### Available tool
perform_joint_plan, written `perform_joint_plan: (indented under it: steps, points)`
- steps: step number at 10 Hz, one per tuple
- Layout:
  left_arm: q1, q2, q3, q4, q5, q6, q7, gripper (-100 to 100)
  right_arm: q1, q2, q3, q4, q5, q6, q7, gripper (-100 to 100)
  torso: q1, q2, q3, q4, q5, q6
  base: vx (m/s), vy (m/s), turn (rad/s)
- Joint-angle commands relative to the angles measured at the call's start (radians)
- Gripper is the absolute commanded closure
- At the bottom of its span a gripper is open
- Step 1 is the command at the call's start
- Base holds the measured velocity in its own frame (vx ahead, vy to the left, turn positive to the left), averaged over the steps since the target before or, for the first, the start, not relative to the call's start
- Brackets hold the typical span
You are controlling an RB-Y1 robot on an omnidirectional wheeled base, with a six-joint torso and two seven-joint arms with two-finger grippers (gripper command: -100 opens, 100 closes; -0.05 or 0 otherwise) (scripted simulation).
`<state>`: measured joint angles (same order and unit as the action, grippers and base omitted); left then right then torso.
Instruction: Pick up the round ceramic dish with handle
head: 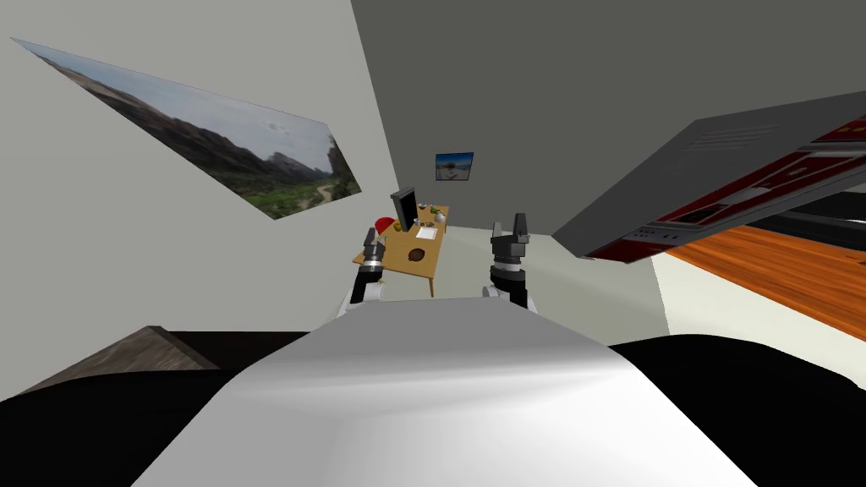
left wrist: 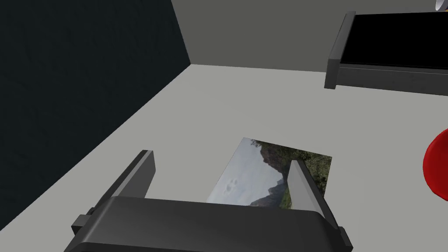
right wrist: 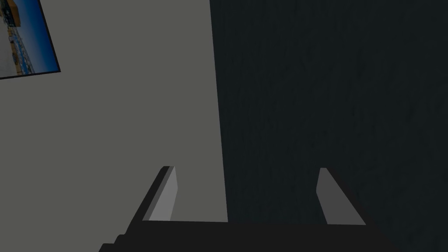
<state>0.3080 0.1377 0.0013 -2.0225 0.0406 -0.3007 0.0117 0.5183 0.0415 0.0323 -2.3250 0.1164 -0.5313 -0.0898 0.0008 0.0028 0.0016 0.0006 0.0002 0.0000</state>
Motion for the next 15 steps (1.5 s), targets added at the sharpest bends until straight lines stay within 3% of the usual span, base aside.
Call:
perform_joint_plan:
  steps: [1,2,5,8,9,10,11,12,13,14,15]
  points:
    - [-0.039,0.006,0.001,0.050,-0.004,0.032,-0.002,-100,0.000,0.000,0.000,0.000,0.000,0.000,0.000,0,0.000,0.000,0.000,0.000,0.000,0.000,-0.080,0.009,-0.088]
    - [-0.039,0.006,0.001,0.059,-0.004,0.032,-0.002,-100,0.000,0.000,0.000,0.000,0.000,0.000,0.000,0,0.000,0.002,0.001,0.000,0.000,0.000,-0.082,0.008,-0.032]
    - [-0.109,0.013,0.001,0.140,-0.011,0.102,-0.005,-100,0.000,0.000,0.000,0.000,0.000,0.000,0.000,0,-0.001,0.000,0.000,0.000,0.000,0.000,-0.041,0.001,-0.043]
    - [-0.144,0.015,0.001,0.200,-0.015,0.139,-0.006,-100,0.000,0.000,0.000,0.000,0.000,0.000,0.000,0,0.000,-0.001,-0.001,0.000,0.000,0.000,-0.028,0.006,-0.042]
    - [-0.180,0.017,0.000,0.231,-0.018,0.176,-0.007,-100,0.000,0.000,0.000,0.000,0.000,0.000,0.000,0,0.000,-0.001,-0.001,0.000,0.000,0.000,-0.024,0.018,-0.044]
    - [-0.180,0.017,0.000,0.249,-0.018,0.176,-0.007,-100,0.000,0.000,0.000,0.000,0.000,0.000,0.000,0,0.001,-0.001,-0.001,0.000,0.000,0.000,-0.018,0.014,-0.032]
    - [-0.215,0.019,-0.001,0.287,-0.021,0.213,-0.007,-100,0.000,0.000,0.000,0.000,0.000,0.000,0.000,0,0.000,-0.002,-0.001,0.000,0.000,0.000,-0.019,0.007,-0.059]
    - [-0.215,0.019,-0.001,0.297,-0.021,0.214,-0.007,-100,0.000,0.000,0.000,0.000,0.000,0.000,0.000,0,0.000,-0.002,-0.001,0.000,0.000,0.000,-0.017,0.007,-0.026]
    - [-0.250,0.021,-0.003,0.346,-0.024,0.245,-0.008,-100,0.000,0.000,0.000,0.000,0.000,0.000,0.000,0,0.000,-0.002,-0.001,0.000,0.000,0.000,-0.018,0.012,-0.059]
    - [-0.250,0.021,-0.003,0.346,-0.024,0.252,-0.008,-100,0.000,0.000,0.000,0.000,0.000,0.000,0.000,0,0.000,-0.002,-0.001,0.000,0.000,0.000,-0.013,0.017,-0.025]
    - [-0.284,0.022,-0.004,0.388,-0.027,0.290,-0.007,-100,0.000,0.000,0.000,0.000,0.000,0.000,0.000,0,0.000,-0.002,-0.001,0.000,0.000,0.000,-0.011,0.019,-0.043]
